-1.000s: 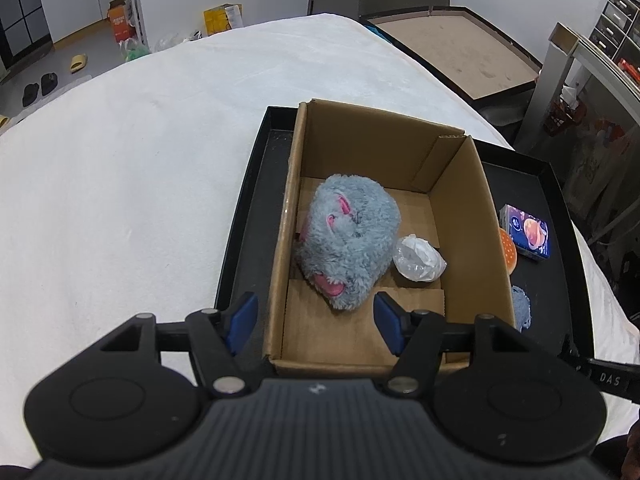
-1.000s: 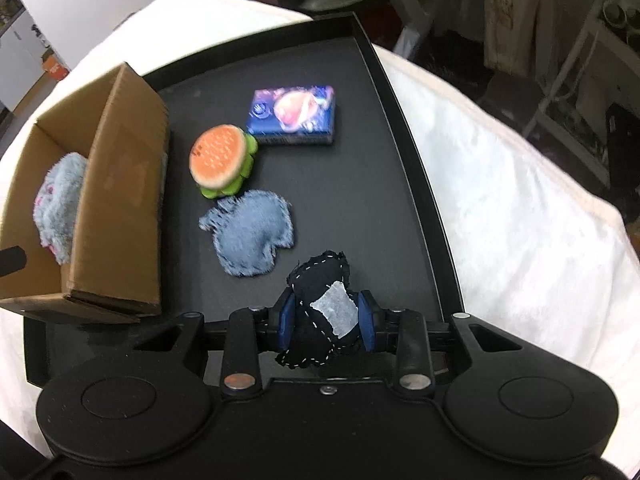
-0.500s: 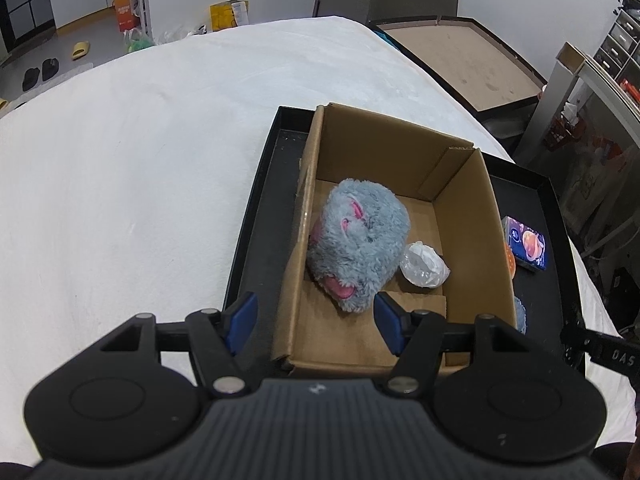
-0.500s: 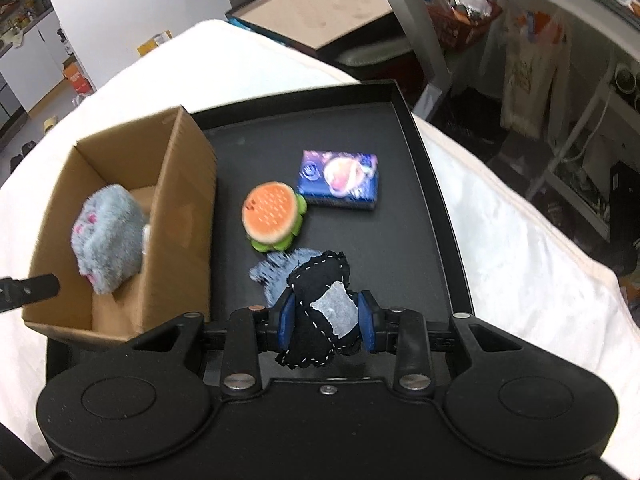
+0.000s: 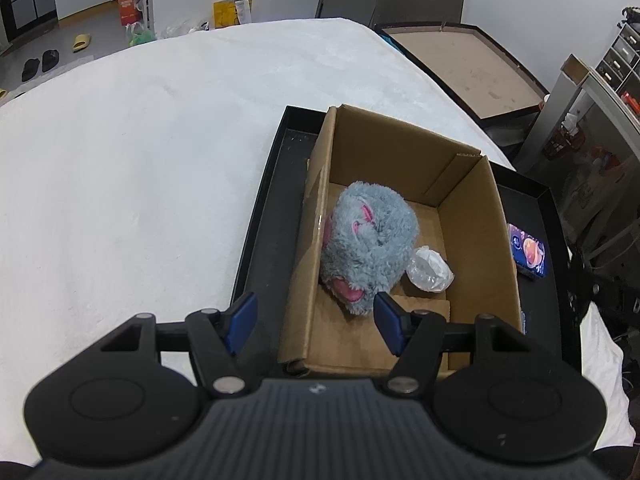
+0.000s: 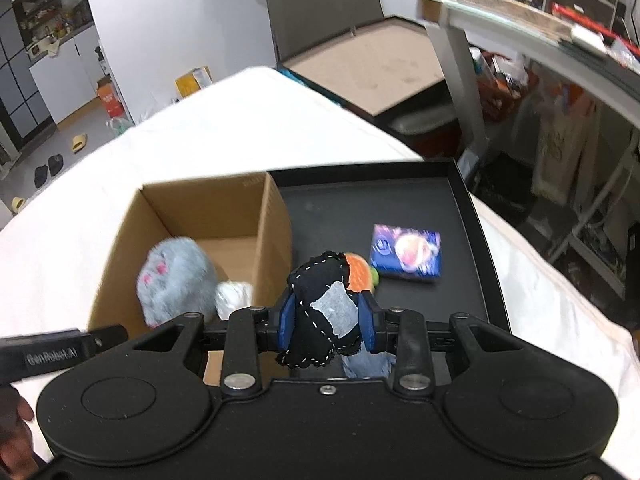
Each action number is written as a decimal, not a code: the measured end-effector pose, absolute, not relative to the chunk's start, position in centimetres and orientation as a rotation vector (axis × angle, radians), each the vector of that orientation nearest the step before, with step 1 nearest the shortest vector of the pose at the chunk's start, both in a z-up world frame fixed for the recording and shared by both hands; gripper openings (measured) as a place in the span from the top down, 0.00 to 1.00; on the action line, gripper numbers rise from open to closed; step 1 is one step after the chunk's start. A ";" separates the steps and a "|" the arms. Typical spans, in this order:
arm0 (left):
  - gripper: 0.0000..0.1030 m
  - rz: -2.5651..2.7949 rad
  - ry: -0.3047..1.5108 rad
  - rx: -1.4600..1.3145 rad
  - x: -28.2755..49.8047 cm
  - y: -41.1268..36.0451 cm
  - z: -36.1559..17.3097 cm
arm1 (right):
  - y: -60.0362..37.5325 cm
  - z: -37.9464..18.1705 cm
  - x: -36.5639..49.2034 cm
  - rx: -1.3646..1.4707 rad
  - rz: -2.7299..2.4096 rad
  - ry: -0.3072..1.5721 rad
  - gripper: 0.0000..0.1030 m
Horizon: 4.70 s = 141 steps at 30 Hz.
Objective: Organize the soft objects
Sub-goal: 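Carry the patch plush with the right gripper and release it into the box, then move the right gripper to the denim heart plush and grasp it, then lift the denim heart with the right gripper and release it into the box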
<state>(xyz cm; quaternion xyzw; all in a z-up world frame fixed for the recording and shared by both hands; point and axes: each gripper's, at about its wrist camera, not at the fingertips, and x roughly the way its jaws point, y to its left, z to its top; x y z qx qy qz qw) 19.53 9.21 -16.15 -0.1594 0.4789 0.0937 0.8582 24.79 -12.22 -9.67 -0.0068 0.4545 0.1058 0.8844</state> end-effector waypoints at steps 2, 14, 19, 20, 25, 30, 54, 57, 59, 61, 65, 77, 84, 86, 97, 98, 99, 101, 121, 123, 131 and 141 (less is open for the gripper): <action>0.39 0.192 0.999 -0.341 19.5 9.4 -16.1 | -11.6 -9.3 25.0 -0.015 0.225 0.930 0.69; 0.43 0.160 0.977 -0.381 19.4 10.2 -16.3 | -8.6 -8.7 25.6 -0.053 0.260 0.889 0.68; 0.50 0.152 0.964 -0.393 19.4 10.5 -16.5 | -7.2 -8.6 26.2 -0.063 0.284 0.877 0.68; 0.52 0.151 0.966 -0.397 19.4 10.6 -16.6 | -6.9 -8.6 26.3 -0.065 0.290 0.876 0.68; 0.62 0.154 0.971 -0.404 19.6 10.8 -16.8 | -5.0 -8.4 26.9 -0.082 0.325 0.858 0.68; 0.76 0.154 0.985 -0.395 19.7 10.8 -17.3 | -3.4 -8.5 27.7 -0.086 0.351 0.850 0.67; 0.87 0.158 0.988 -0.391 19.6 10.8 -17.4 | -6.9 -9.6 27.4 -0.019 0.303 0.884 0.39; 0.84 0.170 0.990 -0.373 19.5 10.5 -17.1 | -8.1 -9.9 27.1 -0.013 0.291 0.894 0.39; 0.80 0.183 0.994 -0.341 19.5 10.2 -16.9 | -9.0 -9.9 26.9 -0.014 0.286 0.891 0.38; 0.76 0.194 1.013 -0.311 19.7 9.9 -16.8 | -9.8 -10.1 26.8 -0.009 0.275 0.893 0.35; 0.57 0.192 1.044 -0.336 19.7 10.0 -16.6 | -11.6 -10.8 26.7 0.026 0.254 0.913 0.34; 0.38 0.225 1.061 -0.235 21.2 7.9 -14.5 | -15.6 -14.7 26.1 0.106 0.242 1.008 0.33; 0.31 0.235 1.096 -0.202 23.0 6.3 -15.1 | -17.9 -17.3 26.2 0.206 0.246 1.051 0.27; 0.31 0.238 1.114 -0.197 23.5 5.9 -15.6 | -18.3 -18.0 26.1 0.223 0.247 1.052 0.27; 0.26 0.312 1.158 -0.137 25.0 4.1 -17.1 | -17.8 -20.8 26.6 0.190 0.259 1.123 0.27; 0.26 0.317 1.162 -0.130 25.1 3.9 -17.1 | -17.7 -21.1 26.6 0.178 0.255 1.127 0.27; 0.26 0.325 1.167 -0.124 25.3 3.8 -17.2 | -17.6 -21.2 26.7 0.171 0.250 1.129 0.28; 0.26 0.336 1.174 -0.116 25.6 3.6 -17.2 | -17.4 -21.2 26.6 0.140 0.244 1.111 0.31; 0.22 0.431 1.237 -0.107 27.4 3.1 -17.8 | -20.1 -20.6 26.4 0.193 0.219 1.084 0.57; 0.20 0.431 1.238 -0.133 27.5 3.4 -17.8 | -20.1 -20.5 26.4 0.195 0.216 1.083 0.57; 0.20 0.387 1.220 -0.147 27.2 3.7 -17.7 | -19.8 -20.3 26.4 0.156 0.204 1.074 0.57; 0.20 0.293 1.149 -0.230 25.3 5.5 -16.9 | -18.4 -16.6 25.9 0.062 0.198 0.982 0.57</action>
